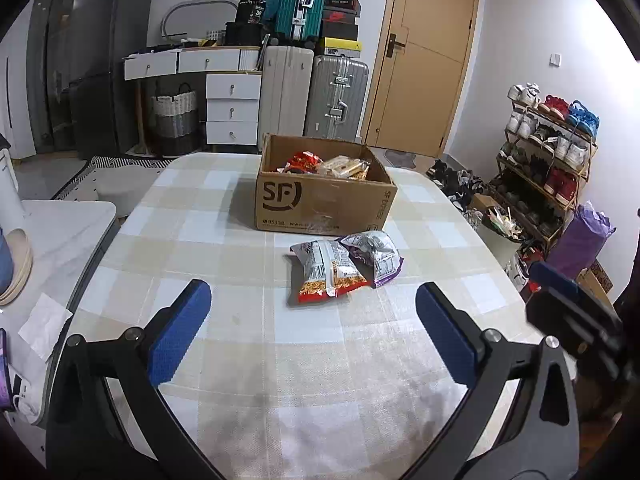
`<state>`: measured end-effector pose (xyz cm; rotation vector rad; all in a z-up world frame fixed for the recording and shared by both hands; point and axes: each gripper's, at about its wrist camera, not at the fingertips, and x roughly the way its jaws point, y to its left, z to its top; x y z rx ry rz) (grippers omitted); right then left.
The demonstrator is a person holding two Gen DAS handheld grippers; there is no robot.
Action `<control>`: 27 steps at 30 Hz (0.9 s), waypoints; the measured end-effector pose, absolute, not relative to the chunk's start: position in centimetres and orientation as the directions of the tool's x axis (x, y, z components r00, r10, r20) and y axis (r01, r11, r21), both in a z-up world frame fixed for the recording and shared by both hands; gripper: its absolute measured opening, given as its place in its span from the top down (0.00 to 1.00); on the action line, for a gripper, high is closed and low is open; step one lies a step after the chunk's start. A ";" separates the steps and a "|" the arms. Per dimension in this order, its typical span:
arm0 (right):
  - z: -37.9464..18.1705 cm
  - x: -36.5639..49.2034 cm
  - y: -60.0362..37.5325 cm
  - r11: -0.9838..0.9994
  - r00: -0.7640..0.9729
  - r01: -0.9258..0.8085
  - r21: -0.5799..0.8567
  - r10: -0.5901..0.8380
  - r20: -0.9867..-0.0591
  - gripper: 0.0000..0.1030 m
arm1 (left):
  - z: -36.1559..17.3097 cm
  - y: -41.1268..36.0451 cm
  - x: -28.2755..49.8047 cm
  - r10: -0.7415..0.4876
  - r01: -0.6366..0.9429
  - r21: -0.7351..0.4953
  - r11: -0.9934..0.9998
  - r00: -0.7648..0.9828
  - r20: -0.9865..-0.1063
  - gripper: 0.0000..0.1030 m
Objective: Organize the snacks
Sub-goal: 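Move both tools back toward the two snack bags on the table, then grasp the white noodle bag with left gripper while right grasps purple-trimmed bag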
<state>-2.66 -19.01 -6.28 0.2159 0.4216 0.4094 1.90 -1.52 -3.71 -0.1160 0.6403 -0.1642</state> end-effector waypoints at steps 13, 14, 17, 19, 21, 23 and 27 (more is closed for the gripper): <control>-10.3 1.2 -19.0 0.883 0.790 -0.345 0.318 0.456 -0.411 0.01 | -9.0 -2.5 7.8 -0.182 0.108 -0.149 0.983 0.698 -0.693 0.01; -10.6 1.7 -19.0 0.882 0.784 -0.343 0.324 0.459 -0.418 0.01 | -9.4 -2.6 8.4 -0.181 0.105 -0.151 0.983 0.691 -0.700 0.01; -11.0 3.2 -19.0 0.883 0.768 -0.342 0.322 0.460 -0.446 0.01 | -10.4 -2.5 10.1 -0.176 0.094 -0.153 0.984 0.674 -0.717 0.01; -10.8 4.1 -19.0 0.886 0.769 -0.343 0.313 0.456 -0.448 0.01 | -10.9 -2.4 11.6 -0.180 0.091 -0.160 0.983 0.662 -0.728 0.01; -10.4 5.4 -19.1 0.891 0.774 -0.340 0.301 0.447 -0.448 0.01 | -11.3 -2.5 13.3 -0.182 0.085 -0.167 0.982 0.649 -0.739 0.01; -10.0 6.5 -19.3 0.895 0.779 -0.337 0.293 0.440 -0.447 0.01 | -11.4 -2.7 15.0 -0.188 0.088 -0.172 0.981 0.635 -0.749 0.01; -8.9 10.0 -19.7 0.911 0.782 -0.320 0.260 0.409 -0.470 0.01 | -11.5 -3.8 18.4 -0.172 0.086 -0.151 0.985 0.604 -0.778 0.01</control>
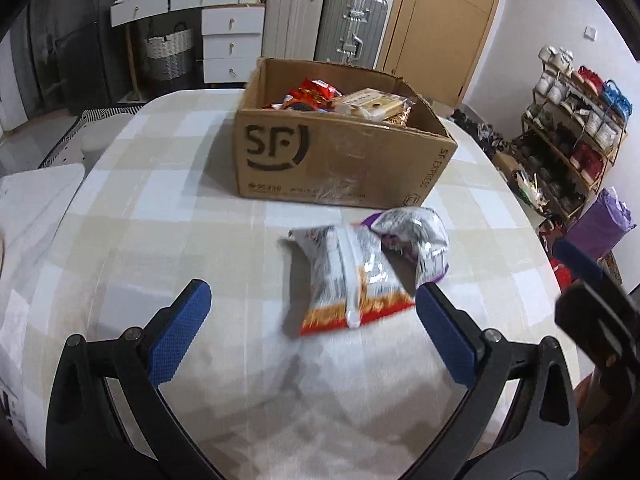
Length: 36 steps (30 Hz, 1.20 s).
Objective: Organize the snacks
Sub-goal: 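Grasp the white noodle bag with left gripper while right grasps purple-trimmed bag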
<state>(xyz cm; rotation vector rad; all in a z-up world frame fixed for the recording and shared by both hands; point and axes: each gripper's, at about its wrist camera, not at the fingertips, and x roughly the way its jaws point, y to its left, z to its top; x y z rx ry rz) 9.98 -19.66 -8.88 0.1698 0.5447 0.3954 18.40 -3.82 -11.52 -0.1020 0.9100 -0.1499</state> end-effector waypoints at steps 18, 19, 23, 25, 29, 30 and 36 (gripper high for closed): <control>-13.8 19.5 -19.6 0.917 0.705 -0.326 0.231 0.399 -0.587 0.01 | -18.1 -6.4 26.9 -0.195 0.075 -0.182 0.981 0.489 -0.850 0.17; -13.9 19.5 -19.6 0.916 0.705 -0.325 0.234 0.399 -0.586 0.01 | -18.1 -6.4 27.0 -0.201 0.082 -0.185 0.979 0.494 -0.846 0.21; -14.4 19.6 -19.7 0.915 0.695 -0.315 0.253 0.403 -0.595 0.01 | -17.9 -6.3 27.5 -0.229 0.108 -0.202 0.973 0.509 -0.829 0.49; -14.5 19.5 -19.7 0.916 0.696 -0.310 0.255 0.401 -0.596 0.01 | -17.8 -6.2 27.9 -0.250 0.128 -0.215 0.968 0.507 -0.825 0.53; -14.6 19.7 -19.5 0.918 0.685 -0.310 0.249 0.397 -0.611 0.01 | -17.3 -5.8 28.3 -0.282 0.156 -0.235 0.960 0.510 -0.813 0.58; -14.7 19.8 -19.4 0.919 0.680 -0.314 0.241 0.394 -0.618 0.01 | -17.3 -5.7 28.3 -0.283 0.157 -0.236 0.959 0.509 -0.813 0.58; -15.1 20.3 -18.3 0.915 0.648 -0.346 0.207 0.393 -0.653 0.01 | -16.8 -4.5 27.8 -0.274 0.134 -0.240 0.961 0.515 -0.812 0.58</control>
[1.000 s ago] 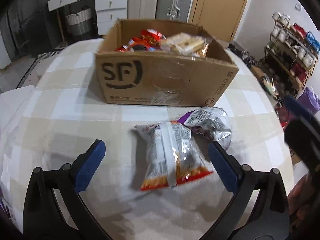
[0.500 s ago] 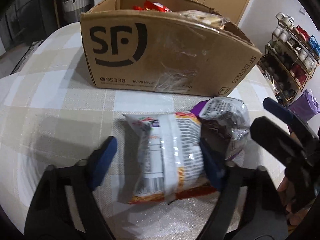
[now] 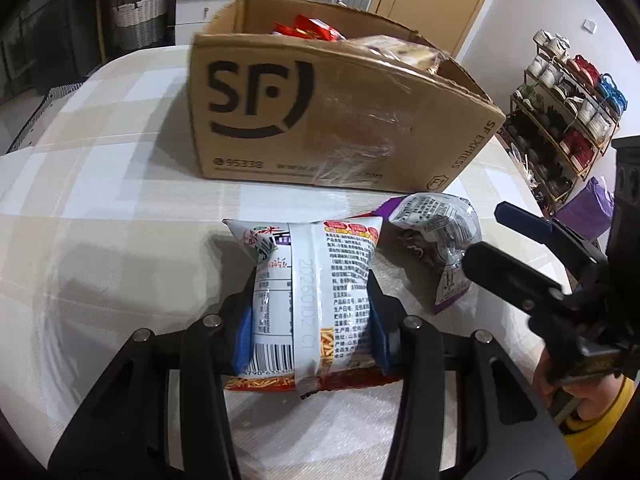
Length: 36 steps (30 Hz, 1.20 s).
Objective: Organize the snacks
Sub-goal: 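Grasp the white noodle bag with left gripper while right grasps purple-trimmed bag, then lift and carry both held bags over the cardboard box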
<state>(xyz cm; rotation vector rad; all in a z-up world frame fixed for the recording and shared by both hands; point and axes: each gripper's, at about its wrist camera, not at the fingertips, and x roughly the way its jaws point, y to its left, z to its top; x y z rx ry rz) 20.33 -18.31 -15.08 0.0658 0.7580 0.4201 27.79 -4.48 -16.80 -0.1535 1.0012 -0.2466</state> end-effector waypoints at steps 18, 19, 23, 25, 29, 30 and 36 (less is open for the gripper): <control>-17.0 21.9 -16.3 0.914 0.552 -0.370 0.167 0.360 -0.752 0.49 | -12.8 1.4 17.7 -0.244 0.085 -0.242 0.967 0.598 -0.764 0.58; -16.8 21.5 -16.3 0.915 0.558 -0.365 0.171 0.362 -0.746 0.50 | -13.0 1.3 17.5 -0.243 0.085 -0.242 0.966 0.602 -0.760 0.58; -14.5 18.9 -17.3 0.904 0.594 -0.347 0.251 0.419 -0.687 0.52 | -12.1 1.3 15.9 -0.240 0.089 -0.238 0.967 0.625 -0.743 0.58; -12.8 17.3 -17.8 0.895 0.615 -0.356 0.271 0.442 -0.653 0.52 | -11.1 1.5 14.7 -0.240 0.095 -0.235 0.967 0.641 -0.729 0.58; -9.2 13.2 -18.4 0.871 0.655 -0.379 0.312 0.491 -0.575 0.52 | -8.7 1.6 12.4 -0.246 0.112 -0.233 0.966 0.677 -0.693 0.58; -8.2 12.0 -18.5 0.861 0.663 -0.390 0.327 0.508 -0.550 0.52 | -8.1 1.6 11.7 -0.252 0.118 -0.237 0.964 0.686 -0.682 0.58; -4.4 6.1 -17.9 0.833 0.705 -0.428 0.352 0.551 -0.448 0.52 | -4.9 0.7 8.1 -0.277 0.164 -0.232 0.959 0.723 -0.633 0.58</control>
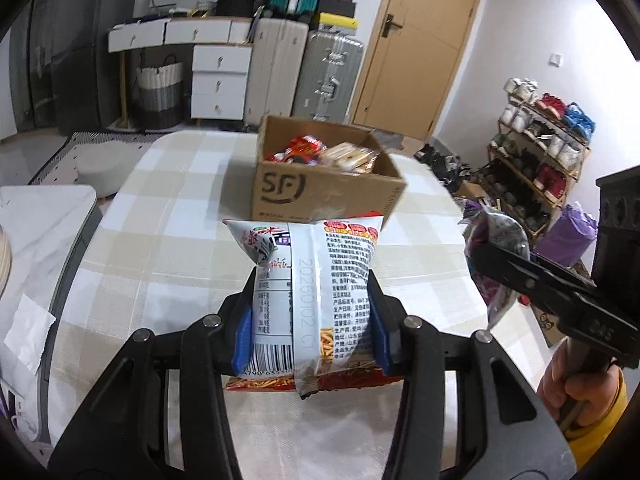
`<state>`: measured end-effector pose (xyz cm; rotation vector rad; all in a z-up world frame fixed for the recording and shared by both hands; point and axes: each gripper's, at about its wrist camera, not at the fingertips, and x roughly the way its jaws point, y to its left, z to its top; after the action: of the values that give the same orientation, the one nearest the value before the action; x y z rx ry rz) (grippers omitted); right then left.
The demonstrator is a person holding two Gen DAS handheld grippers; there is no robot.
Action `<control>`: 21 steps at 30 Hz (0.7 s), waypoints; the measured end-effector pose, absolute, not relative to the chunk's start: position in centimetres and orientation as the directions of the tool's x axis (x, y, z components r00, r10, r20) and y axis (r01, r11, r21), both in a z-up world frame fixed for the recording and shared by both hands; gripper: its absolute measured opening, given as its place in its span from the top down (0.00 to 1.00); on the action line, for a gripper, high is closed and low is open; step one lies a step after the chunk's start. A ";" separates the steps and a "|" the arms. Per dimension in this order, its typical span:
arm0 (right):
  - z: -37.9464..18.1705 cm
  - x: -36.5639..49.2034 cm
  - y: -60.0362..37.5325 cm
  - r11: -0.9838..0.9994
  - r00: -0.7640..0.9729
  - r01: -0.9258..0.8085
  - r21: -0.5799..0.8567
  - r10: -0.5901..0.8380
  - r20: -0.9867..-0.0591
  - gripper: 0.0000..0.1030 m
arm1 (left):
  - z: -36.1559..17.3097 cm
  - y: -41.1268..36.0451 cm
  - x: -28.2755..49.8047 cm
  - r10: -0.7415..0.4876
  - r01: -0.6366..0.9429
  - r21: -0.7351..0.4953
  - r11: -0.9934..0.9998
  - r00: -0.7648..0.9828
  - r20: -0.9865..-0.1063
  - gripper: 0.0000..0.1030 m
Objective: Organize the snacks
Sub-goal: 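Lift and carry both held bags over the cardboard box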
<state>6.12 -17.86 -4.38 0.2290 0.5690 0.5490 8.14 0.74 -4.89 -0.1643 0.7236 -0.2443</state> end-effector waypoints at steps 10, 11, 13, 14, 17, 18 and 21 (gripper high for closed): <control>-1.5 -0.5 -19.3 0.837 0.766 -0.403 0.370 0.529 -0.364 0.52 | -0.3 0.3 3.0 -0.312 0.214 -0.234 0.949 0.762 -0.568 0.58; -1.1 -0.7 -19.5 0.838 0.769 -0.397 0.375 0.527 -0.363 0.52 | 0.1 0.4 2.6 -0.316 0.217 -0.237 0.947 0.766 -0.560 0.58; -0.4 -1.0 -19.8 0.835 0.772 -0.393 0.386 0.527 -0.356 0.52 | 1.0 0.6 1.9 -0.328 0.226 -0.246 0.942 0.769 -0.548 0.58; 0.2 -1.2 -19.9 0.837 0.777 -0.396 0.378 0.525 -0.347 0.52 | 1.4 0.8 1.7 -0.328 0.223 -0.252 0.942 0.772 -0.544 0.58; 2.1 -1.7 -19.8 0.844 0.787 -0.415 0.341 0.521 -0.331 0.52 | 2.8 1.4 1.3 -0.334 0.223 -0.265 0.938 0.781 -0.528 0.58; 2.8 -1.8 -19.7 0.842 0.787 -0.424 0.334 0.525 -0.325 0.52 | 3.3 1.7 1.2 -0.334 0.222 -0.266 0.938 0.784 -0.523 0.58; 4.9 -1.5 -19.7 0.834 0.784 -0.448 0.323 0.540 -0.306 0.52 | 4.9 2.1 0.9 -0.342 0.234 -0.267 0.935 0.791 -0.507 0.58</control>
<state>-1.47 -19.69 4.88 0.2391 0.4005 0.5384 0.90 2.14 4.86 -0.1946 0.5813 -0.3120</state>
